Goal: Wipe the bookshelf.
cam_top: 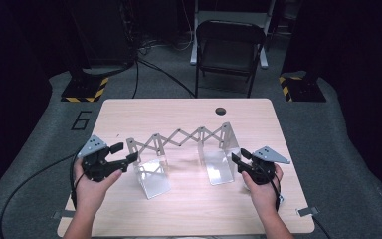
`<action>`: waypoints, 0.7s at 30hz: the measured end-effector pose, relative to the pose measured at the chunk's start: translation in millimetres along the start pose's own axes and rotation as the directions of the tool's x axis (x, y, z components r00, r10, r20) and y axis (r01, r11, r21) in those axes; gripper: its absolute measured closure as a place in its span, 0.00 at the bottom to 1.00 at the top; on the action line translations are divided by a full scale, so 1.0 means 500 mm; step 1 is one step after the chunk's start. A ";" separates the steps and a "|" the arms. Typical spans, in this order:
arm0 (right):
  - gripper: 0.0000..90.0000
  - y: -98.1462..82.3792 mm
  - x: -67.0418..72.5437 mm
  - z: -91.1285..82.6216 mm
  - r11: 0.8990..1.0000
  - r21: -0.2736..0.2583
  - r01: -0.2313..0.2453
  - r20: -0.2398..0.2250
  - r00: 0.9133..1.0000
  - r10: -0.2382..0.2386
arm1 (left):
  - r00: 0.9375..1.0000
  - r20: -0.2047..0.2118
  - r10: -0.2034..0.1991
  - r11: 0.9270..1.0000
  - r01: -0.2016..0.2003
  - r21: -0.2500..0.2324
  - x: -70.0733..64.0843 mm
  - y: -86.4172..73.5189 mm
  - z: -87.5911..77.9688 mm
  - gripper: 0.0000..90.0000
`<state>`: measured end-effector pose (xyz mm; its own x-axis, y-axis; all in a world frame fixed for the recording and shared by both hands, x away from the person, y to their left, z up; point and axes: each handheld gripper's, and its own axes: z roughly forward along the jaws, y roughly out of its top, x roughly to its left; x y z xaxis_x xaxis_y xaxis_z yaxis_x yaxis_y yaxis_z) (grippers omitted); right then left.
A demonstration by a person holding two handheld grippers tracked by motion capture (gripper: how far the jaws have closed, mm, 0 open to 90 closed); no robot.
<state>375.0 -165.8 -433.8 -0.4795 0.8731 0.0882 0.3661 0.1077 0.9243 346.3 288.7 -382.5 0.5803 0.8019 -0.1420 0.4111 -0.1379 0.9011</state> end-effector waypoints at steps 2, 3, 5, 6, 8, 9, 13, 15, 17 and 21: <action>0.64 0.000 -0.002 0.005 1.000 0.002 -0.002 0.005 1.000 0.002 | 1.000 0.025 -0.008 1.000 0.007 0.018 -0.012 -0.017 -0.001 0.33; 0.64 0.001 -0.003 0.007 1.000 0.001 0.002 0.007 1.000 -0.002 | 1.000 0.027 -0.002 1.000 0.002 0.026 -0.017 -0.025 0.001 0.32; 0.64 -0.001 -0.003 0.010 1.000 0.007 0.001 0.013 1.000 -0.001 | 1.000 0.012 0.026 0.998 -0.027 0.054 -0.023 -0.038 0.006 0.36; 0.64 -0.001 -0.003 0.010 1.000 0.007 0.001 0.013 1.000 -0.001 | 1.000 0.012 0.026 0.998 -0.027 0.054 -0.023 -0.038 0.006 0.41; 0.68 -0.007 -0.002 0.016 1.000 0.017 0.006 0.006 1.000 -0.007 | 1.000 -0.012 0.011 0.998 -0.011 0.054 -0.015 -0.056 0.013 0.43; 0.72 -0.009 0.000 0.016 1.000 0.027 0.004 0.004 1.000 -0.004 | 1.000 -0.028 -0.005 0.999 0.006 0.043 -0.011 -0.059 0.014 0.45; 0.78 -0.017 0.005 0.016 0.999 0.034 0.023 0.004 1.000 -0.023 | 0.995 -0.100 0.008 0.998 -0.002 0.058 0.005 -0.063 0.015 0.62; 0.79 -0.021 0.009 0.014 0.999 0.032 0.025 0.005 1.000 -0.025 | 0.994 -0.101 -0.040 0.998 0.045 0.046 0.028 -0.068 0.019 0.72; 0.78 -0.022 0.011 0.011 0.999 0.035 0.022 0.006 1.000 -0.023 | 0.991 -0.118 -0.056 0.998 0.058 0.014 0.037 -0.068 0.027 0.75; 0.75 -0.024 0.018 0.011 0.999 0.027 0.026 0.006 1.000 -0.026 | 0.988 -0.142 -0.056 0.998 0.057 0.004 0.051 -0.057 0.045 0.80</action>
<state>370.5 -156.6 -446.3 -0.4845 0.8726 0.0615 0.3746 0.1434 0.9160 365.3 300.0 -421.0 0.4510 0.8826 -0.1327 0.4464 -0.0942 0.8899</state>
